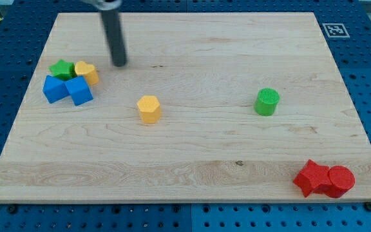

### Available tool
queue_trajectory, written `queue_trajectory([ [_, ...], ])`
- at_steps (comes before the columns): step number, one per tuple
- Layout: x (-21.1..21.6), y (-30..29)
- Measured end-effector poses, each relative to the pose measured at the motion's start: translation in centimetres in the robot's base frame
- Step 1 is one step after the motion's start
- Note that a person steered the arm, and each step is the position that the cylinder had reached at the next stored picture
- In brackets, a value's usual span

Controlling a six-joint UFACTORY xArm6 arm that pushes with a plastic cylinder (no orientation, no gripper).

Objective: Push the yellow heart into the yellow hexagon

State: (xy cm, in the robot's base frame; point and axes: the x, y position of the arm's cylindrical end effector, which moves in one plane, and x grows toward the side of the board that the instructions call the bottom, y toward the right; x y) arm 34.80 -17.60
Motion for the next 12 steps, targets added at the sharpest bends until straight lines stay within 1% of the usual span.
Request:
queue_trajectory([
  [1, 0.0, -6.3],
  [2, 0.0, -7.0],
  [4, 0.5, -5.2],
  [6, 2.5, -4.6],
  [8, 2.6, -2.2],
  [10, 4.0, 0.2],
  [12, 6.1, 0.2],
])
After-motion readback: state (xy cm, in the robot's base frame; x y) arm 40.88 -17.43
